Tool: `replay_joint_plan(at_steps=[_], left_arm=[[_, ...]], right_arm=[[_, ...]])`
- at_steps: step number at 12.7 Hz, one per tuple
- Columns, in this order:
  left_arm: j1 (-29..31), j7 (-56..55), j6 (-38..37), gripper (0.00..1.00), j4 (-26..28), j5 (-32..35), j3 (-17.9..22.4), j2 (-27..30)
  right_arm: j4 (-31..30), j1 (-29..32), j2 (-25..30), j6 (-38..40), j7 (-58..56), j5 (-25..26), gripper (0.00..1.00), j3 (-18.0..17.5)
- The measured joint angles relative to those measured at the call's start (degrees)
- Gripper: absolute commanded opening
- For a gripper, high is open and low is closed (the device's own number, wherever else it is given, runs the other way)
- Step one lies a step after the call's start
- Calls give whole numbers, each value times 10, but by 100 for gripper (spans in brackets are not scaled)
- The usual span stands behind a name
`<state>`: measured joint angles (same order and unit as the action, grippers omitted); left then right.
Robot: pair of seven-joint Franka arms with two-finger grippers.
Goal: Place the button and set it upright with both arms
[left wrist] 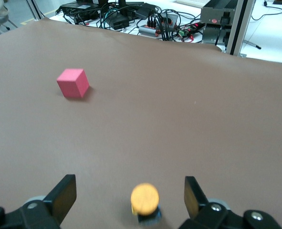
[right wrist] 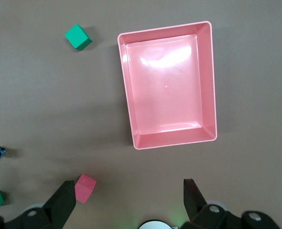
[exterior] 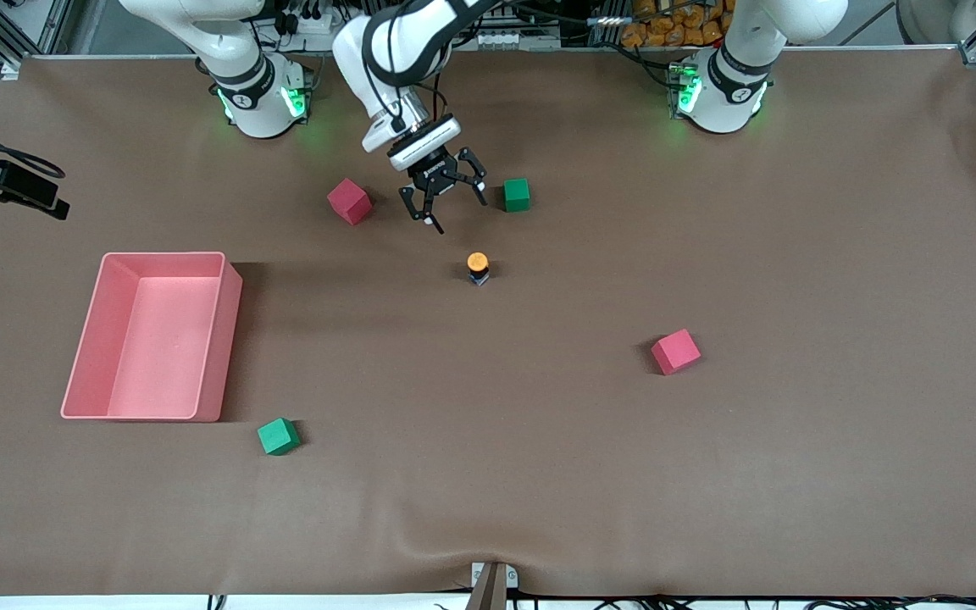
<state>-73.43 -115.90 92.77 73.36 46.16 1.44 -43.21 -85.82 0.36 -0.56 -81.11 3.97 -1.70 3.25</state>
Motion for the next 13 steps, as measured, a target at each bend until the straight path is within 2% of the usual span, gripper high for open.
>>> replay_joint_plan(at_steps=[6,13], left_arm=[[110,200,7,100,1,-102,-1,100],[275,425,12,100,2,-248,0,210]], right_arm=[[1,-2,0,0,0,0,100,-1],[11,-12,0,0,0,0,100,-3]])
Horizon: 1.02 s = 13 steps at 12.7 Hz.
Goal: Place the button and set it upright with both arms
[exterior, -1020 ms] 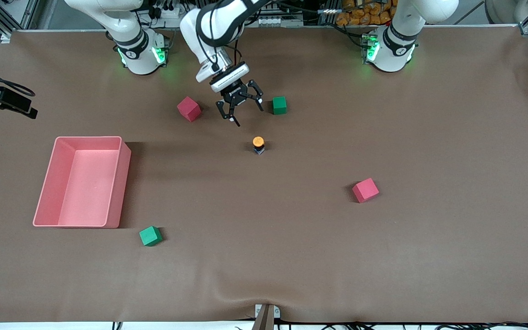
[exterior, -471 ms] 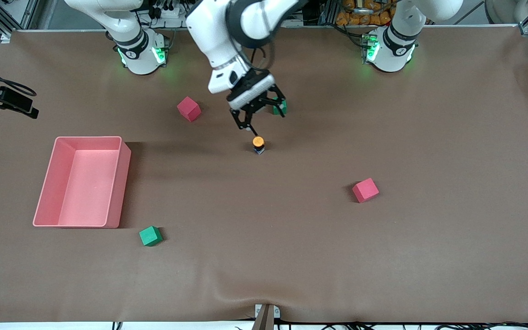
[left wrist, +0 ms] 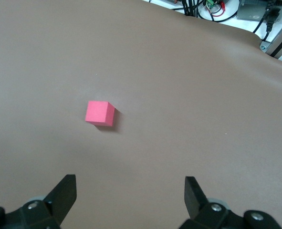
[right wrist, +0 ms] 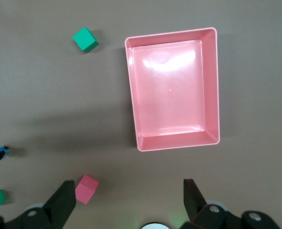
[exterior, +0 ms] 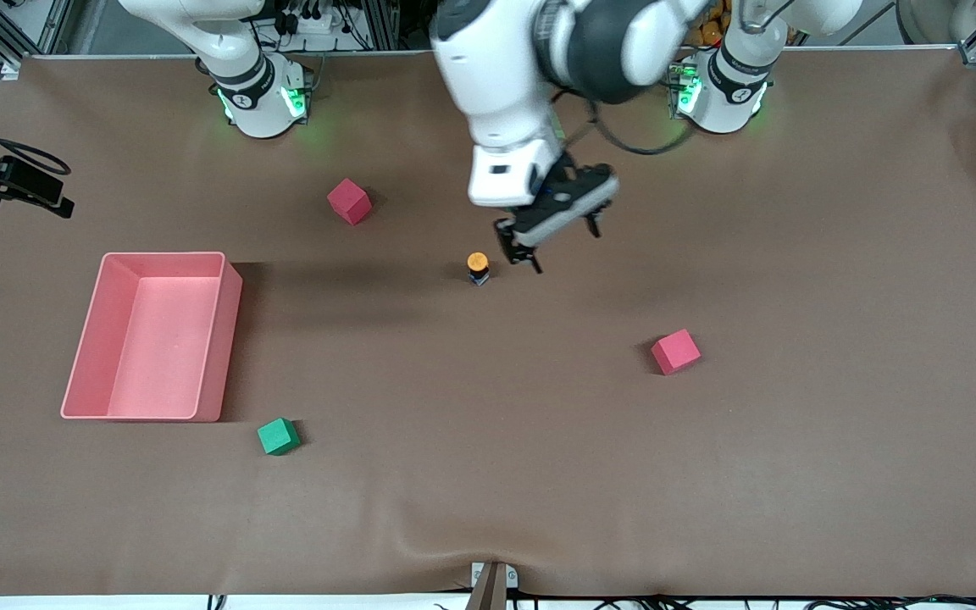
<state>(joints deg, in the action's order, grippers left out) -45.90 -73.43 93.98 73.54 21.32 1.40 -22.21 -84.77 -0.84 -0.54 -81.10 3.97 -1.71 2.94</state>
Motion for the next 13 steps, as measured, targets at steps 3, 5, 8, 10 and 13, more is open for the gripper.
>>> replay_joint_plan(at_steps=[3,5,8,10,13], left_arm=[[100,142,-1,100,4,-103,0,52],[163,231,-1,100,15,-140,1,75],[249,368,-1,100,32,-183,1,91],[305,441,-1,100,41,-202,0,99],[369,521,-4,100,62,-222,0,118]], right_arm=[[1,-1,0,0,0,0,100,0],[1,-2,0,0,0,0,100,0],[1,-2,0,0,0,0,100,0],[1,-2,0,0,0,0,100,0],[2,-3,0,0,0,0,100,0]])
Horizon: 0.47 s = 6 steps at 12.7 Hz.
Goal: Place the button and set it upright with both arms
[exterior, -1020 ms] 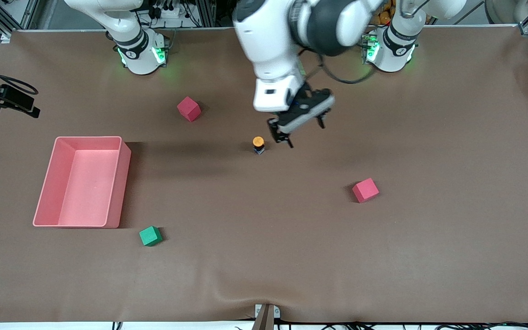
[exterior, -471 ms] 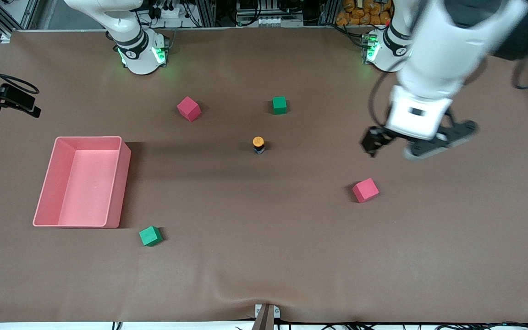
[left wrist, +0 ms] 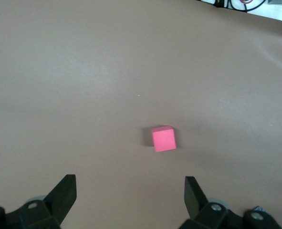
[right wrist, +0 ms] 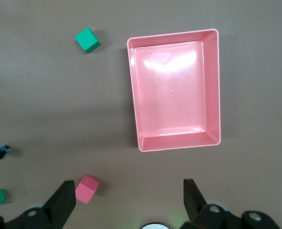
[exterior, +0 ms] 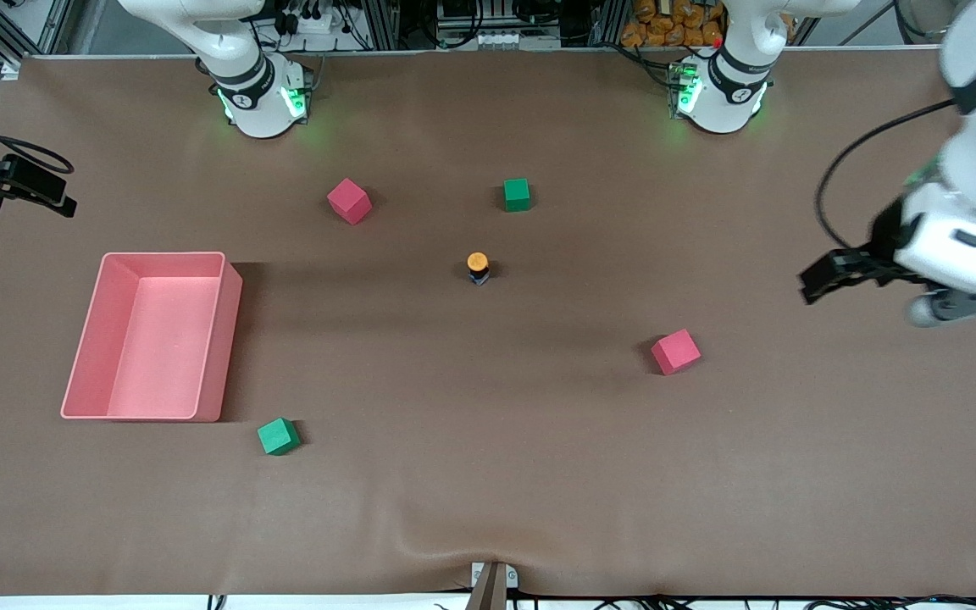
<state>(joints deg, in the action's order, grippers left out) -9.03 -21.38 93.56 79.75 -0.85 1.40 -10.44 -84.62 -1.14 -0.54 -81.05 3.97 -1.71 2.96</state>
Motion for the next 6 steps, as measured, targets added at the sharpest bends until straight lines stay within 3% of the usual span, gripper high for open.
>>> replay_joint_plan(at_steps=[2,6], left_arm=[[37,27,19,100,42,-28,0,28],[44,32,98,100,203,-39,-5,148]], right_arm=[[0,-3,0,2,0,0,100,0],[0,-16,0,10,14,0,100,-1]])
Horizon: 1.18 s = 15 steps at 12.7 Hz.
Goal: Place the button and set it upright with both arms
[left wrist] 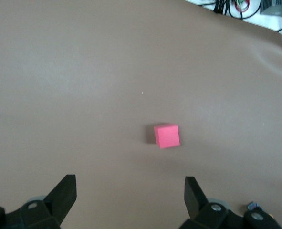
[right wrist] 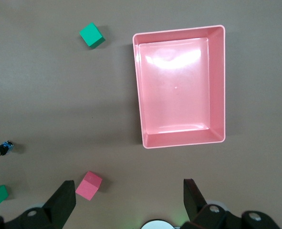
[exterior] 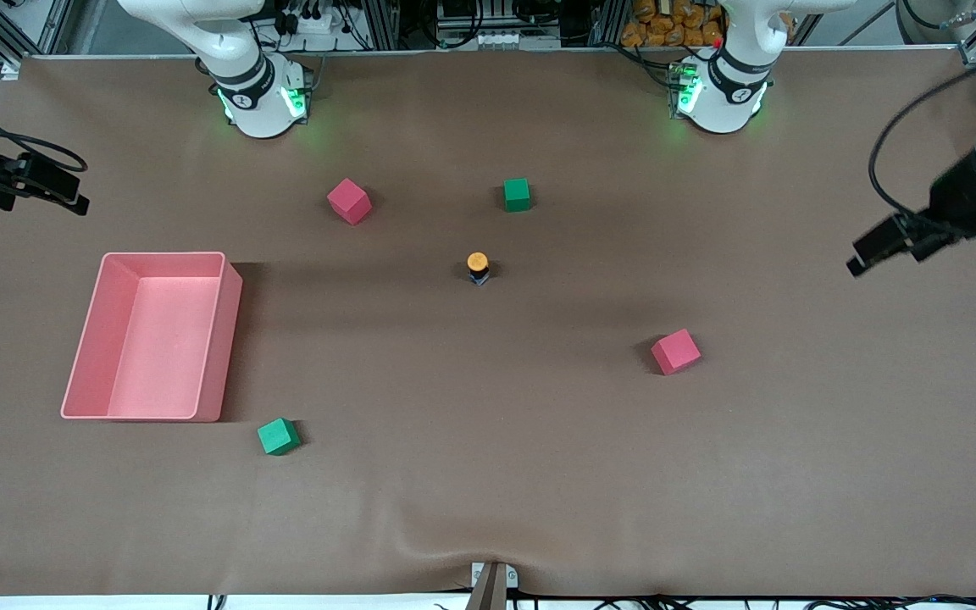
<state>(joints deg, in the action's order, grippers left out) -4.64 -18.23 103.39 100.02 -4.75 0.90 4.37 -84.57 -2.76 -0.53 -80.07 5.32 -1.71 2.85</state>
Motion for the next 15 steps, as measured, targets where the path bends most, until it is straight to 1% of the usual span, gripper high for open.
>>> replay_joint_plan(at_steps=[1,2,3,4,6,8,11,15], left_arm=[[0,1,-1,100,19,0,0,18],[0,3,-3,100,26,0,0,28],[0,3,-12,100,19,0,0,32],[0,3,-35,100,0,0,0,30],[1,10,-82,100,-57,7,2,15],[2,28,-103,100,-96,13,4,-4],[4,73,-104,100,-109,15,6,-17],[18,81,-105,100,-111,15,9,-18]], right_arm=[[0,0,0,2,1,0,100,0],[0,0,0,4,1,0,100,1],[0,1,0,5,2,0,100,2],[0,1,0,6,2,0,100,3],[0,1,0,7,3,0,100,3],[0,1,0,8,3,0,100,3],[0,0,0,8,3,0,100,2],[0,0,0,8,3,0,100,2]])
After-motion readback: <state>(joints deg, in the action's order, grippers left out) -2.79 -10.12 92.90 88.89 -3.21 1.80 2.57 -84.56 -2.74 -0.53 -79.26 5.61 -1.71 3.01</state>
